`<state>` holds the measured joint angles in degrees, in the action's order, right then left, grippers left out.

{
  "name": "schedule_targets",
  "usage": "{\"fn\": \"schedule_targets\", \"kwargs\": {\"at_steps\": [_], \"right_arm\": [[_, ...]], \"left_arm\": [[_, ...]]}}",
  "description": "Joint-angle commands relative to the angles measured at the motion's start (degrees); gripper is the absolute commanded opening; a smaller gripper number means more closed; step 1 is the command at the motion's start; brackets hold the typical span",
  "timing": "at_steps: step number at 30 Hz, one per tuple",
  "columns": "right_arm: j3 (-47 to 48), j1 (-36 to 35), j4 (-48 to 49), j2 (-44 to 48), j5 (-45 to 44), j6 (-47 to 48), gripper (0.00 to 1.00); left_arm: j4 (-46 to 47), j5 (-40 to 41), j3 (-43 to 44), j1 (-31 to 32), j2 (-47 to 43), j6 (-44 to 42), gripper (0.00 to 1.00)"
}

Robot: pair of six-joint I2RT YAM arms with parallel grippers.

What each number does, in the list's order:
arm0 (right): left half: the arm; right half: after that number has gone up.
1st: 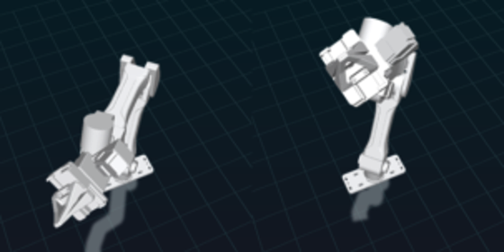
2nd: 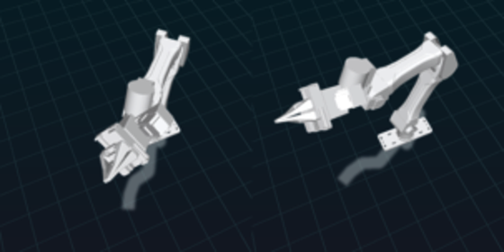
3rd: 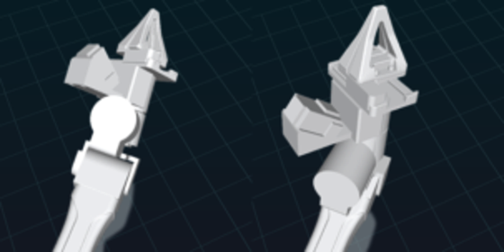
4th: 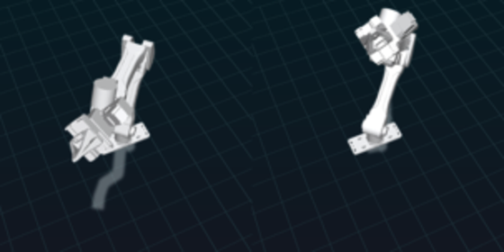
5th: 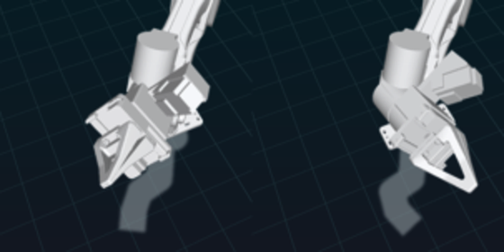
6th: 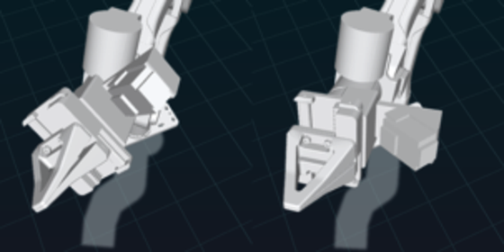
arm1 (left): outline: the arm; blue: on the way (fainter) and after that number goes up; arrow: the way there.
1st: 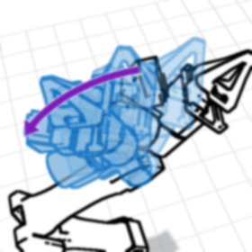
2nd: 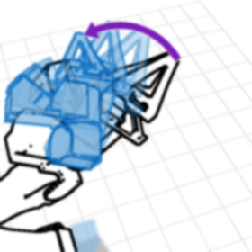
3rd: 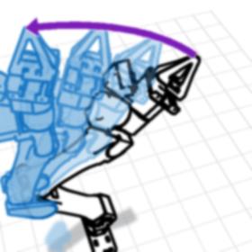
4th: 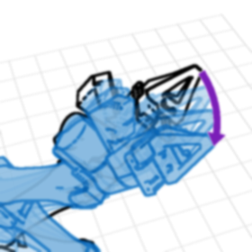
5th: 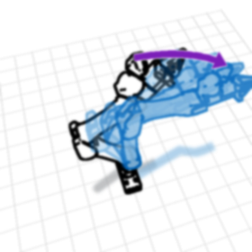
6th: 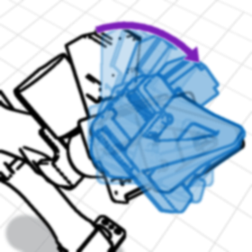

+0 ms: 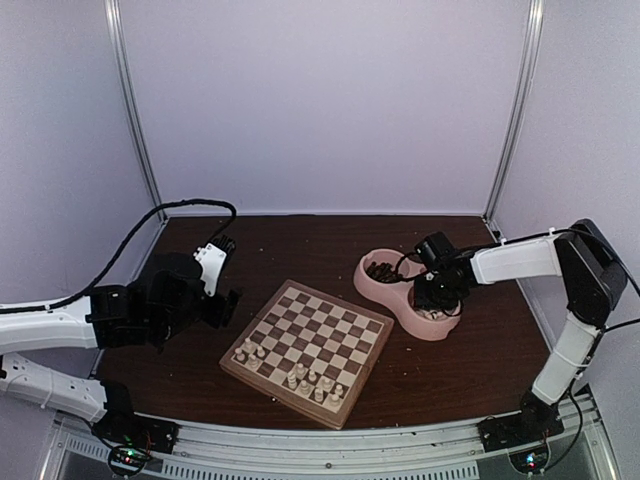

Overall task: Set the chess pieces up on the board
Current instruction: Pick up the queen from the storage box.

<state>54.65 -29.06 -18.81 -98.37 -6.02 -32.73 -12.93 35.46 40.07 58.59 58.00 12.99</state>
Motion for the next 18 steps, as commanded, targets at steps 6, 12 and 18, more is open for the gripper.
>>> {"fn": "schedule_targets", "kwargs": {"at_steps": [6,12,18], "right_arm": [[2.8,0.5,-1.8,-3.2,3.5,0.6,0.43],[0.9,0.5,0.0,0.3,3.5,1.0,0.27],[-0.8,0.5,0.8,4.6,2.4,1.3,0.2]], "left_arm": [[3.3,-0.1,-0.1,-0.3,1.7,-0.1,0.72],[3.3,0.7,0.2,-0.2,2.7,-0.5,0.72],[3.1,1.8,-0.1,-0.2,2.0,-0.7,0.72]]}}
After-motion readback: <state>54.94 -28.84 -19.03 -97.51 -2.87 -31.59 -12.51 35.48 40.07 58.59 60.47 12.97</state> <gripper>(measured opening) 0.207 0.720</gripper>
